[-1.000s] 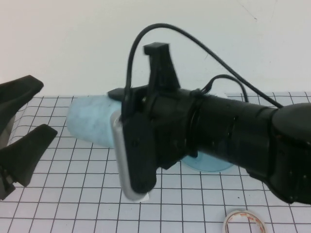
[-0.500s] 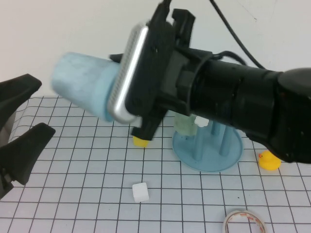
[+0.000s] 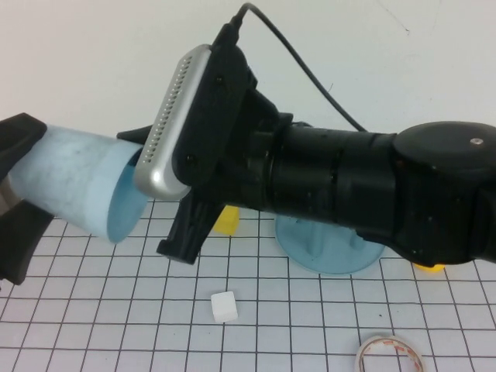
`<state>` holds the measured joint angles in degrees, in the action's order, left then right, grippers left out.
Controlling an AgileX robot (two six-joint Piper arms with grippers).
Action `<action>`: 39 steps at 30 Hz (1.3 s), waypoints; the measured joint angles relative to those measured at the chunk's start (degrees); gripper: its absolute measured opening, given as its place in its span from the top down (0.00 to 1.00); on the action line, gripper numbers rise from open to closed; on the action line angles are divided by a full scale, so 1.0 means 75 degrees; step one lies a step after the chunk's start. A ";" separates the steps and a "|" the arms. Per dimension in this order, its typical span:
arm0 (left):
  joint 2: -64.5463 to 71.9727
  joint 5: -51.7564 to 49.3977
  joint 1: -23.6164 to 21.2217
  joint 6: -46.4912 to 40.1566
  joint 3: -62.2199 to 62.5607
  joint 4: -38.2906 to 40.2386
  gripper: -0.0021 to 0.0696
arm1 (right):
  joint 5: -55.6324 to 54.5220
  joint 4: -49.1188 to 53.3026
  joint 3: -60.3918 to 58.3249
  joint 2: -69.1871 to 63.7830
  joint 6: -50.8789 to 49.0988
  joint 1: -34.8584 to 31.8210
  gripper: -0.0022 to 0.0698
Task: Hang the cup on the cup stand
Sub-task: Adjust the cup with two arms
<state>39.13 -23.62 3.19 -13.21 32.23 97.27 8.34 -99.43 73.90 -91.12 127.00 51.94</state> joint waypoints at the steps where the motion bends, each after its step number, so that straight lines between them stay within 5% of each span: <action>1: 0.0000 0.0068 0.0000 -0.0059 0.0000 0.0000 0.00 | 0.0053 0.0000 0.0000 -0.0012 -0.0069 0.0012 0.94; 23: 0.0000 0.0242 0.0000 -0.1005 -0.0015 0.0015 0.00 | 0.0599 0.0007 0.0297 -0.0443 -0.1193 0.0033 0.94; 28: 0.0000 0.0230 0.0000 -0.1094 -0.0015 0.0015 0.17 | 0.0665 0.0007 0.0297 -0.0459 -0.1216 0.0047 0.94; 39: 0.0000 0.0224 0.0000 -0.1549 -0.0015 0.0083 0.18 | 0.0699 0.0007 0.0310 -0.0459 -0.1229 0.0047 0.92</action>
<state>39.13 -21.94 3.19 -24.83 32.12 97.89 13.59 -99.38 76.23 -94.56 117.79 52.28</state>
